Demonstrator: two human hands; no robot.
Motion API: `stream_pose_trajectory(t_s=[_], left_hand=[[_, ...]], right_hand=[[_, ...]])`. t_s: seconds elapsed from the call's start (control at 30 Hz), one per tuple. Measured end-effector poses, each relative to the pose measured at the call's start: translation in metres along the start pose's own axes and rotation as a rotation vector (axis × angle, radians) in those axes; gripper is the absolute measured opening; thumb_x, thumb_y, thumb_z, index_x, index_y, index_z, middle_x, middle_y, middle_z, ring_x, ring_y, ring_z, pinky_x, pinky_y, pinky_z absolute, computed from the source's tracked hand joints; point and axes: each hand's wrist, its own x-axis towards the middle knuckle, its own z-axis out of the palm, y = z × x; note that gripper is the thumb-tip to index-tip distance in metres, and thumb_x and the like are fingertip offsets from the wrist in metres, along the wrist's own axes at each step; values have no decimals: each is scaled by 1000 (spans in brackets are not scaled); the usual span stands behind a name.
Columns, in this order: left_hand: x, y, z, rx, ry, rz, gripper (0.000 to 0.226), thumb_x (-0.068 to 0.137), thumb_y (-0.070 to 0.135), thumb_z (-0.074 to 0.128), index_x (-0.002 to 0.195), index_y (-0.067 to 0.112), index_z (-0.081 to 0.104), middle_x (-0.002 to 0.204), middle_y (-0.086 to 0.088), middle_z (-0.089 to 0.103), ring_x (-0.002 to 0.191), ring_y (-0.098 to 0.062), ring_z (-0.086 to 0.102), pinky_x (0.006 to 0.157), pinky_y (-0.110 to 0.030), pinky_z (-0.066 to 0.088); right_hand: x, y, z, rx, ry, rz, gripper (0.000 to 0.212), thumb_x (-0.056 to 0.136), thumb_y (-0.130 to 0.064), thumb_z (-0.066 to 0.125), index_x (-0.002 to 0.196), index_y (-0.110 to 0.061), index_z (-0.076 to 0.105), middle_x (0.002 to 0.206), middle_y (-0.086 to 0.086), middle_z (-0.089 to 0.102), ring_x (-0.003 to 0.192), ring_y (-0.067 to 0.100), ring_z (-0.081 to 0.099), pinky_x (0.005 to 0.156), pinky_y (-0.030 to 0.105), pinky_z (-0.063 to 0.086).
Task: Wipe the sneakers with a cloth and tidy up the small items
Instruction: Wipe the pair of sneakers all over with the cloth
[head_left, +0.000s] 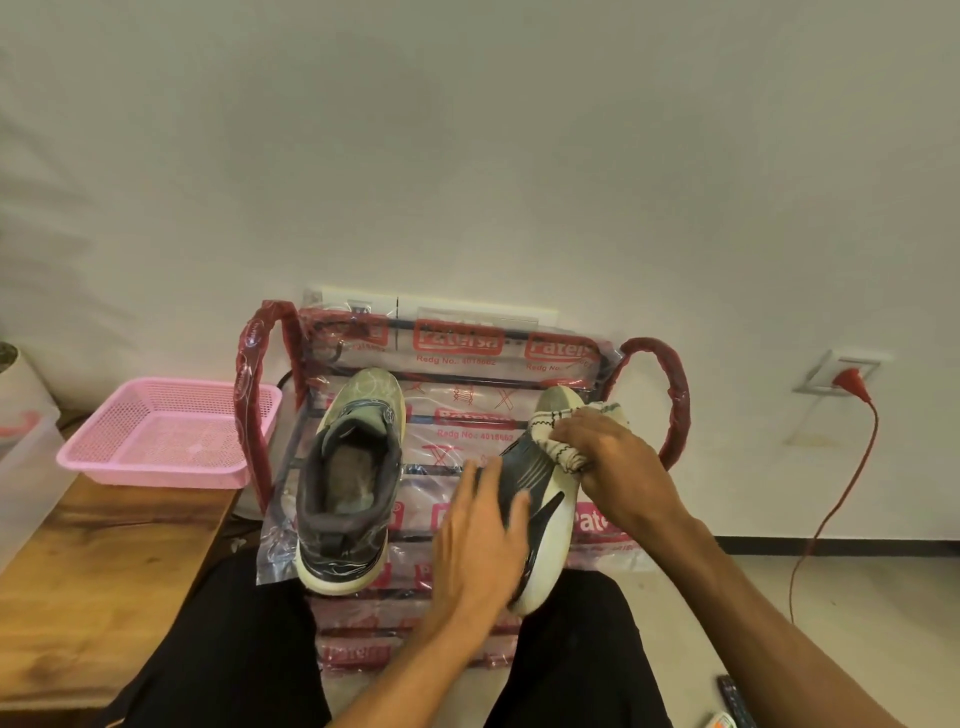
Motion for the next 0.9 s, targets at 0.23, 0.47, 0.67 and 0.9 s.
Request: stream_pose_trajectory(t_s=[0.23, 0.47, 0.67, 0.9], left_hand=[[51, -2, -4, -658, 63, -494, 39, 79, 4, 77, 115, 15, 66, 101, -9, 70, 92, -27, 67, 87, -43, 56], [60, -1, -15, -937, -171, -598, 29, 81, -13, 66, 103, 5, 68, 96, -14, 72, 90, -26, 70, 70, -26, 57], [57, 12, -9, -820, -125, -427, 34, 82, -13, 66, 110, 6, 68, 97, -2, 71, 92, -15, 67, 82, -25, 55], [56, 9, -15, -800, -154, -398, 35, 86, -15, 60, 115, 5, 67, 93, 2, 67, 83, -6, 63, 60, -10, 52]], right_hand=[[-11, -4, 18, 37, 48, 11, 53, 65, 3, 82, 114, -14, 71, 122, 6, 67, 121, 26, 57, 99, 41, 46], [-15, -15, 27, -13, 112, -146, 60, 53, 17, 80, 106, -10, 73, 111, 7, 71, 111, 27, 64, 99, 33, 39], [-13, -19, 29, -72, 113, 26, 62, 51, 11, 83, 108, -10, 73, 112, 8, 71, 110, 27, 64, 95, 37, 49], [-27, -16, 18, -110, 132, -55, 61, 43, 4, 92, 100, -11, 76, 103, 6, 74, 100, 25, 69, 90, 36, 50]])
